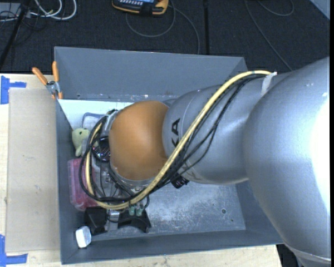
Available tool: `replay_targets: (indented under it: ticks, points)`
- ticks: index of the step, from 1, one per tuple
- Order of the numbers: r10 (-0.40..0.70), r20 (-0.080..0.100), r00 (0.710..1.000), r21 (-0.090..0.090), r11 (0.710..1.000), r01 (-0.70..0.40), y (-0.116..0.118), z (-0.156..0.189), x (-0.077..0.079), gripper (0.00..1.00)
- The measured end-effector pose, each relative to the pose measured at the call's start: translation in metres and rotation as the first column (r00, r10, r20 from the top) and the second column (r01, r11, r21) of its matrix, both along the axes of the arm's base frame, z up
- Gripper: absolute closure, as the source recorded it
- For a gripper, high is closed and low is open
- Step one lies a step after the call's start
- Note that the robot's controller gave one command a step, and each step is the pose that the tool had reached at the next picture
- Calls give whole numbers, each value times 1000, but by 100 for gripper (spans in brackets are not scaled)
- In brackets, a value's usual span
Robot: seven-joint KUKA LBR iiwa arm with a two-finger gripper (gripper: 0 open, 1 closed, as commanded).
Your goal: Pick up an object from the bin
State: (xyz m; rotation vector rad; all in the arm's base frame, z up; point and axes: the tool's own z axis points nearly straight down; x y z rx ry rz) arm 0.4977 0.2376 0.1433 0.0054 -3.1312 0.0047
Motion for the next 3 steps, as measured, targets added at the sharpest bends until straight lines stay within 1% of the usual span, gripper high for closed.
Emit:
replay_targets:
  ticks: [1,2,3]
  points:
    - [-5,7,1000,2,1000,5,-1,4,2,0]
    - [110,9,994,4,994,-110,-9,-36,-2,0]
    - [174,-5,985,0,985,-174,-14,-37,-7,0]
